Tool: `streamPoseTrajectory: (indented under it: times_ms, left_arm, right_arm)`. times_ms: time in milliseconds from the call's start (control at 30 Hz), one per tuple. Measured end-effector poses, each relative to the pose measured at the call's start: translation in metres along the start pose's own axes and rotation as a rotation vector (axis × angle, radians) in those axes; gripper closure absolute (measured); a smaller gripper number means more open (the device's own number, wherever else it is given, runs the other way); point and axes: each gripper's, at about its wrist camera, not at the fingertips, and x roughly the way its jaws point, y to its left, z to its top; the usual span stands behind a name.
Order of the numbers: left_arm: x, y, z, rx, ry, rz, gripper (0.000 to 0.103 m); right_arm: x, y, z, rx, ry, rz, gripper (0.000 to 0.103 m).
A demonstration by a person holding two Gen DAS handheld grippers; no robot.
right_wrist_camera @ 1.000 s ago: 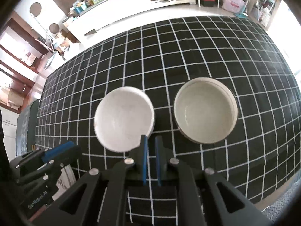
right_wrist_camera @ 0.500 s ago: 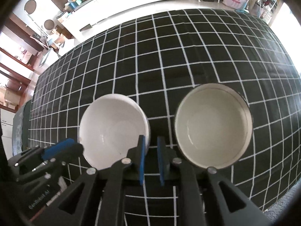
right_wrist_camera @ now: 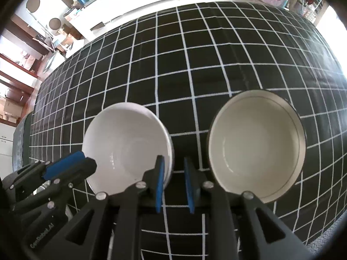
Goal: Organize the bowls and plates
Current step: 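Reach both grippers to the red-emblem white bowl and grip its rim, then lift the red-emblem bowl and carry it over the stacked bowl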
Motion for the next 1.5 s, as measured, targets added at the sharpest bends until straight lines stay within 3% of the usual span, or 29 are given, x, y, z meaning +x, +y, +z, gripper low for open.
streamPoseTrajectory:
  times_ms: [700, 900, 1067, 1200, 1500]
  left_arm:
    - [0.020, 0.002, 0.002, 0.008, 0.005, 0.045, 0.083]
    - [0.032, 0.001, 0.002, 0.013, 0.009, 0.085, 0.096]
    - [0.039, -0.004, -0.001, 0.050, 0.016, 0.124, 0.097]
    - [0.040, -0.002, -0.010, 0.046, 0.029, 0.122, 0.097]
    - [0.034, -0.003, -0.050, 0.090, 0.040, 0.195, 0.097]
  right_arm:
    - [0.006, 0.001, -0.002, -0.015, -0.014, -0.004, 0.081]
    - [0.008, 0.007, -0.009, -0.047, -0.021, -0.005, 0.083]
    - [0.010, 0.018, -0.017, -0.074, -0.033, -0.048, 0.085]
    - [0.009, 0.022, -0.027, -0.071, -0.025, -0.038, 0.085]
    - [0.005, 0.037, -0.056, -0.071, -0.009, -0.033, 0.085]
